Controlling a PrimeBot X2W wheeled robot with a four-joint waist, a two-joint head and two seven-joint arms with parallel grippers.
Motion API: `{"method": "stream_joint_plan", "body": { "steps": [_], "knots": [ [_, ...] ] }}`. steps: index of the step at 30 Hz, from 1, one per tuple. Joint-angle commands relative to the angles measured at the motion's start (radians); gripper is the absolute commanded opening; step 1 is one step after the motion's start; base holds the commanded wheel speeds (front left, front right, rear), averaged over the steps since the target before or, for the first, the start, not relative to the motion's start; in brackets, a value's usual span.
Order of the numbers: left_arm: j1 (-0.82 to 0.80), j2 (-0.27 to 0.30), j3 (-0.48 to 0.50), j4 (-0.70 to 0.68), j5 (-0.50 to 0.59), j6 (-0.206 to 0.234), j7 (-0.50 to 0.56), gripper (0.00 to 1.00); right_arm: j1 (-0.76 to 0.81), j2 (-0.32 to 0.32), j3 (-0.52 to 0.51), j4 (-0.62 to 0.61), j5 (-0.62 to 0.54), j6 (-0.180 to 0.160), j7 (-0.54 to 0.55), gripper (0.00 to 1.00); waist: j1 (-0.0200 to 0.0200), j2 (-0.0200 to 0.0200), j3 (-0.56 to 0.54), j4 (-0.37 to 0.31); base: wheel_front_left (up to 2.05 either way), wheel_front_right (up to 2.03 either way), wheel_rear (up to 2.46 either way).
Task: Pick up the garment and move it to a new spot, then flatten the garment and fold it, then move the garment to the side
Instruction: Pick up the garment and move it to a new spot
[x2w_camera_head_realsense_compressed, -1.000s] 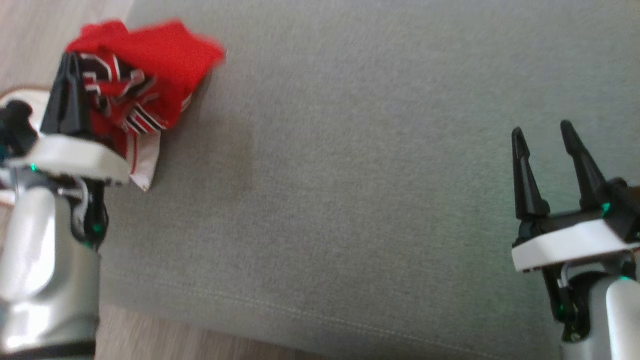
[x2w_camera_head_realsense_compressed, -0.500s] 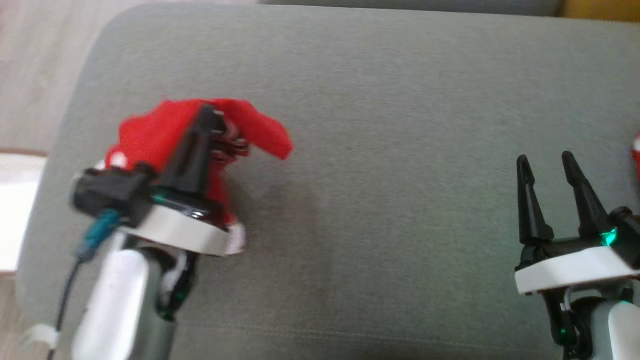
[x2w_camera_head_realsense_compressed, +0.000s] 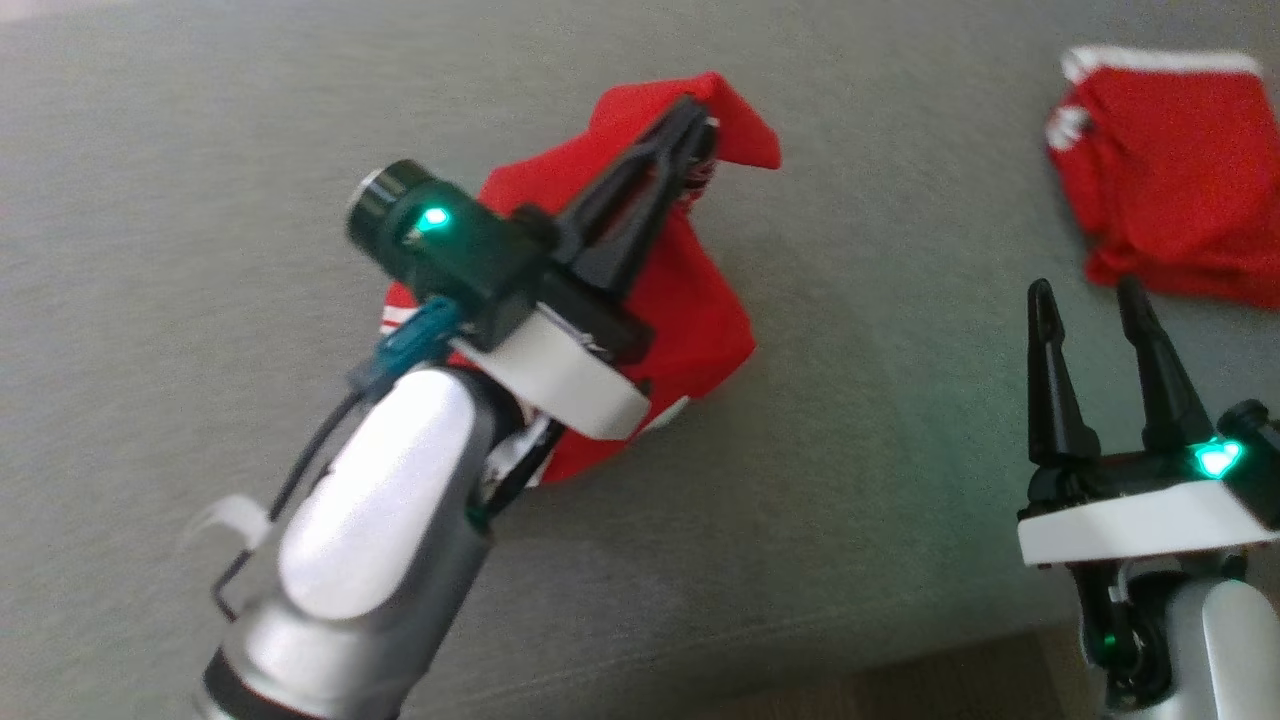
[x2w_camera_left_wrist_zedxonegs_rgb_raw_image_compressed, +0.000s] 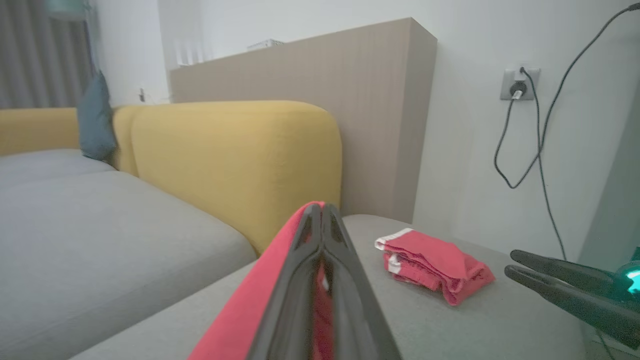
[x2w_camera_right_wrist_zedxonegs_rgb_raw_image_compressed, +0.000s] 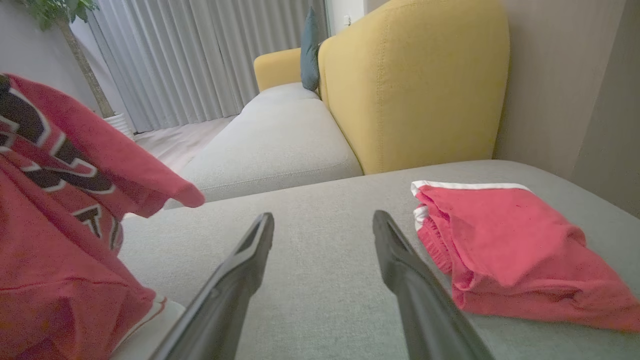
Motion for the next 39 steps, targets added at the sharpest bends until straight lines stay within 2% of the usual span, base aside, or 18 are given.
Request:
{"method": "stream_joint_plan", "body": {
  "steps": [1, 7, 12, 13, 14, 19, 23, 32, 39],
  "knots": [
    [-0.046, 0.000, 0.003, -0.005, -0.010, -0.005, -0.002, 0.00, -0.032, -0.005, 0.025, -0.025, 0.014, 0.003, -0.019, 1.00, 0.0001, 0.0000, 0.090, -0.102, 0.00, 0.00, 0.00],
    [-0.060, 0.014, -0.081, 0.133, -0.027, -0.006, 0.074, 0.00, -0.039, -0.005, 0.036, 0.000, 0.032, 0.003, -0.054, 1.00, 0.0001, 0.0000, 0.132, -0.139, 0.00, 0.00, 0.00],
    [-0.069, 0.040, -0.155, 0.194, -0.055, -0.006, 0.152, 0.00, -0.046, -0.005, 0.037, 0.023, 0.033, 0.003, -0.066, 1.00, 0.0001, 0.0000, 0.129, -0.119, 0.00, 0.00, 0.00],
    [-0.072, 0.043, -0.163, 0.194, -0.057, -0.006, 0.152, 0.42, -0.047, -0.005, 0.037, 0.028, 0.031, 0.003, -0.066, 1.00, 0.0001, 0.0000, 0.124, -0.110, 0.00, 0.00, 0.00],
    [-0.073, 0.045, -0.169, 0.191, -0.057, -0.006, 0.145, 1.00, -0.049, -0.005, 0.037, 0.032, 0.030, 0.003, -0.065, 1.00, 0.0001, 0.0000, 0.117, -0.100, 0.00, 0.00, 0.00],
    [-0.044, 0.056, -0.172, 0.138, -0.048, 0.009, 0.065, 1.00, -0.054, -0.005, 0.037, 0.046, 0.011, 0.003, -0.055, 1.00, 0.0001, 0.0000, 0.065, -0.036, 0.00, 0.00, 0.00],
    [0.014, 0.083, -0.138, 0.077, -0.056, 0.047, -0.014, 1.00, -0.050, -0.005, 0.034, 0.047, -0.006, 0.003, -0.036, 1.00, 0.0001, 0.0000, 0.018, 0.016, 0.00, 0.00, 0.00],
    [0.189, 0.174, 0.042, 0.044, -0.111, 0.186, -0.115, 1.00, -0.024, -0.005, 0.020, 0.035, -0.042, 0.003, 0.020, 1.00, 0.0001, 0.0000, -0.069, 0.117, 0.00, 0.00, 0.00],
    [0.270, 0.213, 0.166, 0.037, -0.145, 0.237, -0.127, 1.00, 0.001, -0.005, 0.011, 0.023, -0.065, 0.003, 0.054, 1.00, 0.0001, 0.0000, -0.108, 0.168, 0.00, 0.00, 0.00]
  ]
}}
